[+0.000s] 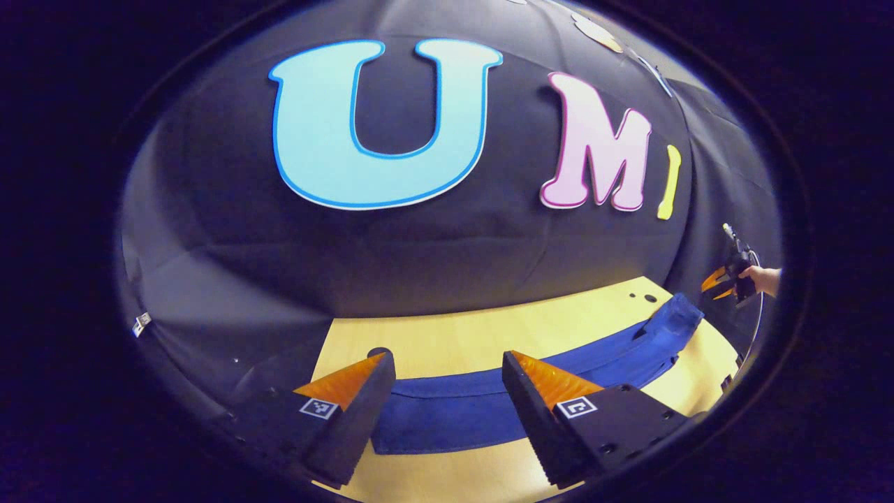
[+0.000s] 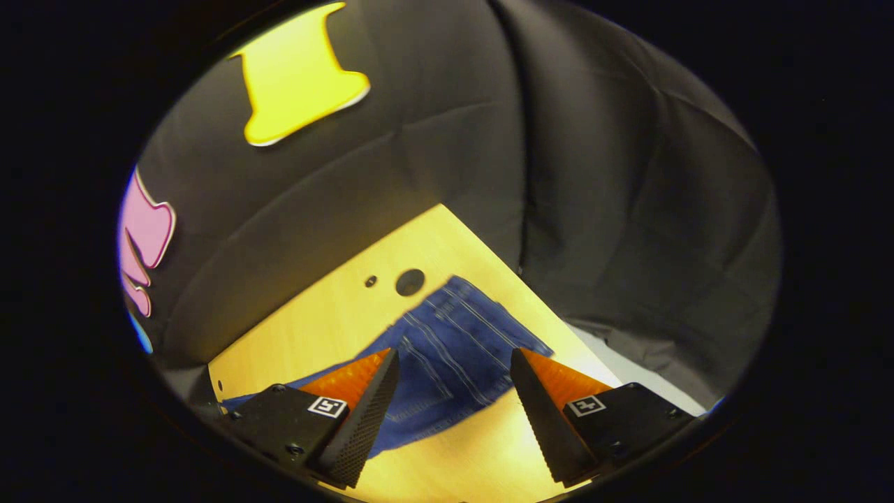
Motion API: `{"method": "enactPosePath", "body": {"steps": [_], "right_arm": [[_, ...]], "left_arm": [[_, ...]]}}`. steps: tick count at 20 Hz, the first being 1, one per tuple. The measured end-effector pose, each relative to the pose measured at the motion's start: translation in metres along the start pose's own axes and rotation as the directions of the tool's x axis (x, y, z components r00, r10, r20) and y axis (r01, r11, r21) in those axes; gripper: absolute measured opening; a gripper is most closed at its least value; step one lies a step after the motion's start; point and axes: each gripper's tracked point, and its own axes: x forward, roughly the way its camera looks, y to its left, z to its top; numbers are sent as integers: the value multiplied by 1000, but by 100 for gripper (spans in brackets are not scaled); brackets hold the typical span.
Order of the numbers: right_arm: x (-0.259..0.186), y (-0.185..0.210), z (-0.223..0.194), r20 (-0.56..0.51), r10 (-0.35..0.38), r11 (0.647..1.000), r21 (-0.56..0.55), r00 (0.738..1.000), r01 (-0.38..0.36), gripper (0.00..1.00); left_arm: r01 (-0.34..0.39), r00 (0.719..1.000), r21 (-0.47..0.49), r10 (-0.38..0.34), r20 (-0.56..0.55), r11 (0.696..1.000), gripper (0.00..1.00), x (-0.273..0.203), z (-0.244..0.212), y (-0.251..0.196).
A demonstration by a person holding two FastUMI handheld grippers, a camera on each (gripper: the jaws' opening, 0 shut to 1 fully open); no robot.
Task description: Grasp the waist and the cuffs of the jeans and fold them to make the two legs overlap; first hold the waist and fold one-third of the jeans toward the cuffs, then hold the cuffs and fold the remaining one-third in the same direction to finish folding.
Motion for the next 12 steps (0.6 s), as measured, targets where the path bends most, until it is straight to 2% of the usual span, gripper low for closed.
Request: {"method": "enactPosePath", "body": {"steps": [5,7,10,12], "right_arm": [[38,-15,-38,-105,-64,993,93,992,74,98],[59,-23,-45,-137,-82,989,111,987,97,98],[88,-46,-47,-146,-163,975,129,976,182,99],[97,-45,-45,-153,-153,966,186,976,181,98]], "left_arm": [[48,999,29,-48,2,998,97,-40,-5,-42],[47,999,31,-47,-5,998,98,-45,-6,-49],[13,999,24,-12,-38,1000,98,-48,-18,-51],[-2,998,16,3,-66,1000,98,-48,-27,-51]]}}
